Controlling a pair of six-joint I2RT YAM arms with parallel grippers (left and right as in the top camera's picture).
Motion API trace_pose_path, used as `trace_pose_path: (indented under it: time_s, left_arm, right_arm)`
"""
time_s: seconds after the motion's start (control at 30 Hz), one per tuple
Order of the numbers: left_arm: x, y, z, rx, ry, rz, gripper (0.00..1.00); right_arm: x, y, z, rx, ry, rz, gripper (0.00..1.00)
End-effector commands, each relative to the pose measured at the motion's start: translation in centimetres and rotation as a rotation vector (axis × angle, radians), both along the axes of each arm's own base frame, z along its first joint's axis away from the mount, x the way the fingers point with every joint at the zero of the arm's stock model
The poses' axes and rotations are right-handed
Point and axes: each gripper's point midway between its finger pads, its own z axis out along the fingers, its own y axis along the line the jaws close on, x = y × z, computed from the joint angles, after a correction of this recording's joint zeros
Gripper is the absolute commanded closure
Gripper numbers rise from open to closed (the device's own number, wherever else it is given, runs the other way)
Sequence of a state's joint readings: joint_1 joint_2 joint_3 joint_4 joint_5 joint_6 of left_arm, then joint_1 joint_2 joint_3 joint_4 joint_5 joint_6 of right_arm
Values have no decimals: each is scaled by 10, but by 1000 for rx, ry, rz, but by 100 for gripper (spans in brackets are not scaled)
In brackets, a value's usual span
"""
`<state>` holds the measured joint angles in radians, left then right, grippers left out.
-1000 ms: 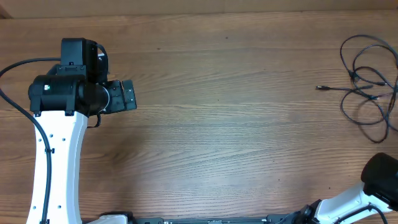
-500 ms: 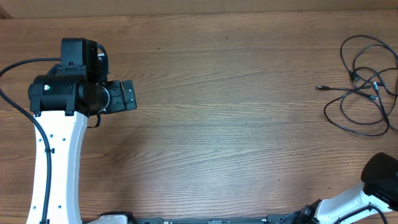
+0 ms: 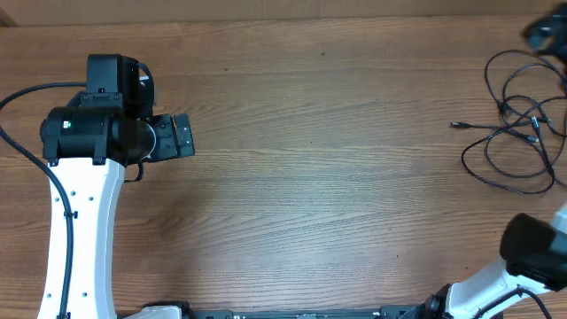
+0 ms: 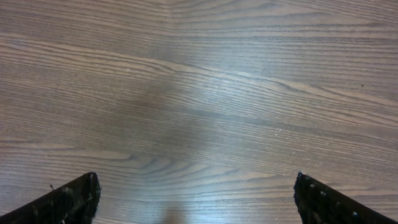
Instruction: Untangle cables
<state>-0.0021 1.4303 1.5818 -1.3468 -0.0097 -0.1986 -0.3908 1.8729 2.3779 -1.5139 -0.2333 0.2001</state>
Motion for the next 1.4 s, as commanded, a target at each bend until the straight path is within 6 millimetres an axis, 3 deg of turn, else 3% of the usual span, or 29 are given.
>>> trace_pose_path:
  time_s: [0.0, 0.1, 0.13, 0.23, 0.43, 1.07, 1.23, 1.37]
  left_arm:
    - [0, -1, 11, -2, -36, -18, 0]
    - [0, -1, 11, -2, -36, -18, 0]
    - [0, -1, 11, -2, -36, -18, 0]
    - [0, -1, 11, -2, -36, -18, 0]
    - [0, -1, 11, -2, -36, -18, 0]
    - [0, -1, 11, -2, -35, -18, 0]
    - [-13, 8, 29, 50, -108, 3, 0]
    - [-14, 8, 45, 48, -308, 8, 0]
  right_arm:
    - [7, 43, 7, -15, -23, 151, 0]
    - [12, 79, -2, -6, 1, 239, 0]
    - [13, 97, -10, 1, 24, 282, 0]
    - [13, 128, -27, 6, 68, 364, 0]
    - [11, 162, -58, -36, 142, 467, 0]
    - [10, 167, -58, -21, 142, 477, 0]
    - [10, 167, -58, -21, 142, 477, 0]
    - [10, 167, -58, -21, 142, 477, 0]
